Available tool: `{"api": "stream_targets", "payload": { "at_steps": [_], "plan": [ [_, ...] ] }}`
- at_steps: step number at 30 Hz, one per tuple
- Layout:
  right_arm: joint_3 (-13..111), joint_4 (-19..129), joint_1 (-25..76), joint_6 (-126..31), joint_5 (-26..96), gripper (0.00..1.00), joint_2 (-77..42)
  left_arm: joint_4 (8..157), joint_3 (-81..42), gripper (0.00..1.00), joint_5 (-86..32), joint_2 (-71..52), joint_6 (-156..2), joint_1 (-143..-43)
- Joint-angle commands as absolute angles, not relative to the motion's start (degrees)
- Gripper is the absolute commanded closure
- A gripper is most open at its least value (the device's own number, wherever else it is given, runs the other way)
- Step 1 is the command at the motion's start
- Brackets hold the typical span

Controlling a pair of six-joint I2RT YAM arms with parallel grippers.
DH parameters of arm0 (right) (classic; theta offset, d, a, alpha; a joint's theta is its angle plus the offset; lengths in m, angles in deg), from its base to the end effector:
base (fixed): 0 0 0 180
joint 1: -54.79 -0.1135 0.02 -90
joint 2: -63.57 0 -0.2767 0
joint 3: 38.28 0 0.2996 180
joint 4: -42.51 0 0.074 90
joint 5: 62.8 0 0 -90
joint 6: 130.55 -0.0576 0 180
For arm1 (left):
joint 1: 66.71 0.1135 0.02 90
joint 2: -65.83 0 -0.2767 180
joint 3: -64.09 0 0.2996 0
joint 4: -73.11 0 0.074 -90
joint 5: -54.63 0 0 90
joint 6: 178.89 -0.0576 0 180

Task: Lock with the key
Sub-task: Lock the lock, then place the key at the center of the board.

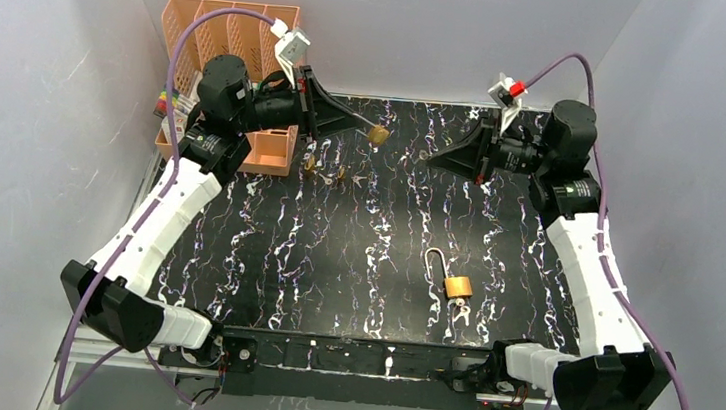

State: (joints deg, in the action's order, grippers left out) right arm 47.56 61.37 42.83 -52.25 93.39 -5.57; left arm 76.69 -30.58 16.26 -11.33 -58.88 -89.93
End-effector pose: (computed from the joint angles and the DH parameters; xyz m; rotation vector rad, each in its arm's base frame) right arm 0.2881 0.1149 0.4545 -0.9241 1.4649 1.2254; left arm 0.3045 -0.1798 0.4998 0.7442 1.3799 -1.3403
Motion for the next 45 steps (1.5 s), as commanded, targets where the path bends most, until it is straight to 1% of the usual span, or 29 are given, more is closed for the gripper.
{"api": "stream_targets", "payload": {
  "at_steps": [1,4,7,10,12,15,18,21,24,27,33,42,45],
  "plan": [
    [45.8,62.9,43.4,-50.4,92.1,1.00,-2.8,81.7,-33.7,1.00,13.6,-8.3,-62.3,-89.3],
    [45.5,67.3,43.5,-48.2,86.5,1.00,-3.5,90.4,-33.9,1.00,4.8,-8.8,-67.5,-89.5],
    [45.0,69.4,43.0,-47.6,81.7,1.00,-4.8,94.0,-30.4,1.00,-7.8,-8.3,-71.6,-90.6],
    [45.6,73.2,41.1,-46.0,68.9,1.00,-5.7,94.3,-26.1,1.00,-24.5,-8.0,-71.5,-93.2],
    [45.7,74.5,40.6,-46.2,60.8,1.00,-6.1,93.6,-24.4,1.00,-31.8,-8.6,-70.9,-95.7],
    [45.0,74.5,40.0,-47.8,52.9,1.00,-6.9,92.3,-23.3,1.00,-43.2,-11.2,-71.9,-100.6],
    [44.3,74.0,38.0,-49.1,45.7,1.00,-8.5,91.1,-23.9,1.00,-51.7,-15.7,-73.8,-104.7],
    [44.1,73.0,34.1,-49.5,37.0,1.00,-10.8,91.2,-26.1,1.00,-57.2,-21.9,-74.3,-106.6],
    [44.1,71.1,31.9,-51.0,31.5,1.00,-13.5,93.1,-29.8,1.00,-60.2,-28.5,-73.8,-107.4],
    [44.4,69.2,31.5,-53.8,29.5,1.00,-16.9,94.6,-33.6,1.00,-60.6,-34.1,-72.5,-107.6],
    [44.8,63.8,30.8,-57.1,31.8,1.00,-25.9,96.9,-42.1,1.00,-60.1,-45.0,-70.0,-107.6],
    [48.5,59.2,29.9,-57.6,33.3,1.00,-36.2,99.2,-51.0,1.00,-58.4,-55.1,-67.2,-107.6],
    [48.9,56.2,29.9,-58.6,34.5,1.00,-38.8,99.4,-51.8,1.00,-58.5,-57.1,-66.3,-107.6]
  ]
}}
